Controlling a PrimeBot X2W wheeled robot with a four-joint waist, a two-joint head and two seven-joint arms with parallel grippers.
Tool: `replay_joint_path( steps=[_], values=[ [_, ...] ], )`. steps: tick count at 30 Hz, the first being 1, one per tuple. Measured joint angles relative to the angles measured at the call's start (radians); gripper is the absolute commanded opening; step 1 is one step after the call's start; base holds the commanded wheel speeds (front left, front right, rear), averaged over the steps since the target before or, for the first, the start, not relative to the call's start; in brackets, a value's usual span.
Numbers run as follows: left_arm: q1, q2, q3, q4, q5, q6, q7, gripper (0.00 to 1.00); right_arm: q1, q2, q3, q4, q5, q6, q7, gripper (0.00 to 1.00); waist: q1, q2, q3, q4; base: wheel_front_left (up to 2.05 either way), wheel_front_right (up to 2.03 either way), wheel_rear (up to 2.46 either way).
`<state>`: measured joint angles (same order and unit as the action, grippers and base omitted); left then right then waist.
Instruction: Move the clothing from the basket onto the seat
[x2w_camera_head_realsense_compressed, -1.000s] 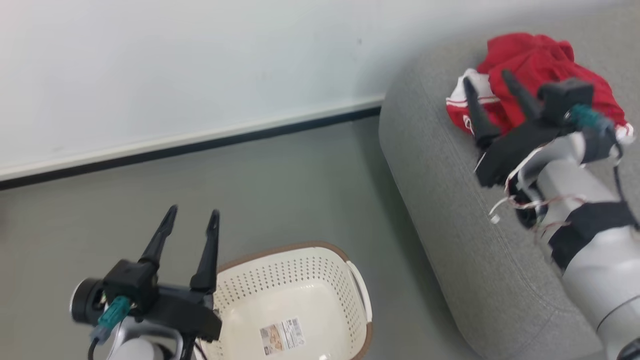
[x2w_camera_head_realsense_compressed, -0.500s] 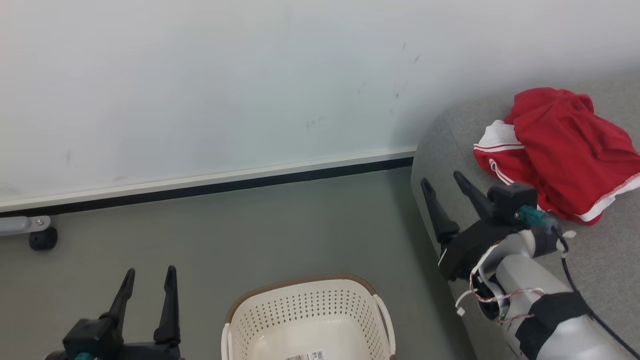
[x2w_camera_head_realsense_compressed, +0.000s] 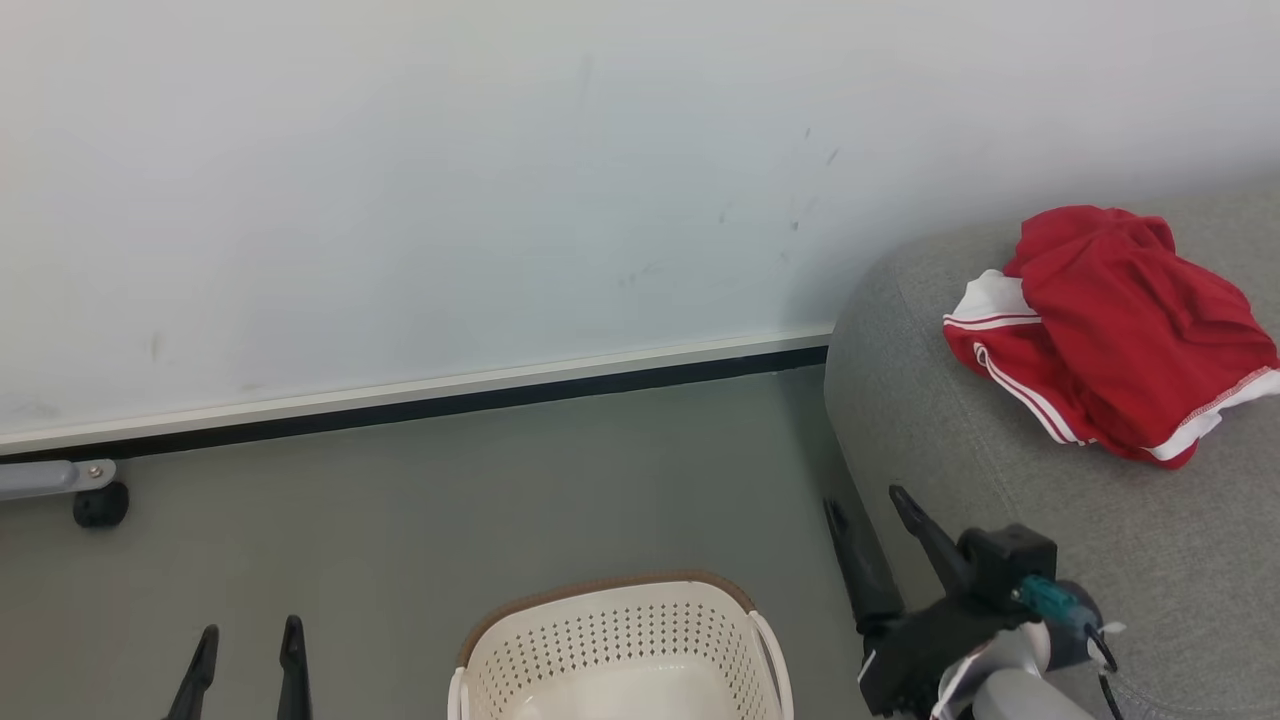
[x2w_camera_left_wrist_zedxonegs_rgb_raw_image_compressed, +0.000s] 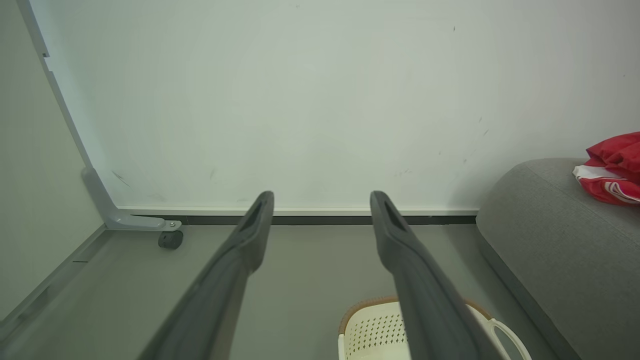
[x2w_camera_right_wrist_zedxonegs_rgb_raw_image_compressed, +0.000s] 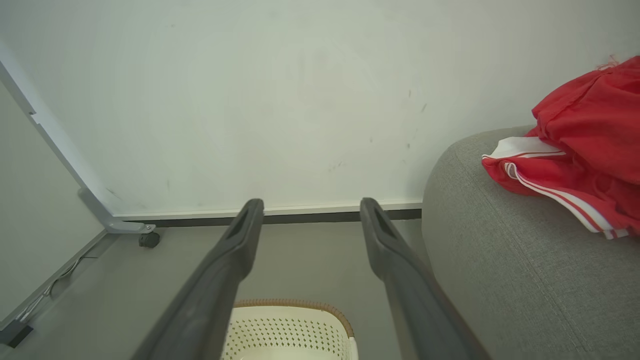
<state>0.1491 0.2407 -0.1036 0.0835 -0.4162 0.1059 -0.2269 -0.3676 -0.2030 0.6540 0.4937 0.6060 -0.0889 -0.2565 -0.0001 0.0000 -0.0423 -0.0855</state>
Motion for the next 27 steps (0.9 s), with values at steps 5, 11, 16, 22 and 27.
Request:
replay_joint_path(
  steps=[5, 11, 16, 22, 27],
  values=[
    [0.033, -0.015, 0.014, -0.009, 0.004, 0.002, -0.005, 1.00, 0.090, -0.012, -0.026, -0.099, -0.027, -0.016, 0.000, 1.00, 0.0000, 0.0000, -0.002, -0.003, 0.00, 0.00, 0.00],
    [0.047, -0.022, 0.025, -0.027, 0.007, 0.009, -0.005, 1.00, 0.158, -0.040, -0.065, -0.186, -0.063, -0.027, 0.000, 1.00, 0.0001, -0.0001, -0.002, -0.006, 0.00, 0.00, 0.00],
    [0.065, -0.024, 0.028, -0.031, 0.024, 0.010, -0.005, 1.00, 0.198, -0.046, -0.100, -0.242, -0.096, -0.034, 0.000, 1.00, 0.0000, 0.0000, -0.004, -0.007, 0.00, 0.00, 0.00],
    [0.064, -0.026, 0.038, -0.034, 0.052, 0.010, -0.010, 1.00, 0.236, -0.057, -0.146, -0.300, -0.122, -0.035, 0.000, 1.00, 0.0000, 0.0000, -0.007, -0.005, 0.00, 0.00, 0.00],
    [0.065, -0.030, 0.047, -0.036, 0.058, 0.014, -0.013, 1.00, 0.262, -0.065, -0.184, -0.328, -0.148, -0.036, 0.000, 1.00, 0.0000, 0.0000, -0.008, -0.004, 0.00, 0.00, 0.00]
  ],
)
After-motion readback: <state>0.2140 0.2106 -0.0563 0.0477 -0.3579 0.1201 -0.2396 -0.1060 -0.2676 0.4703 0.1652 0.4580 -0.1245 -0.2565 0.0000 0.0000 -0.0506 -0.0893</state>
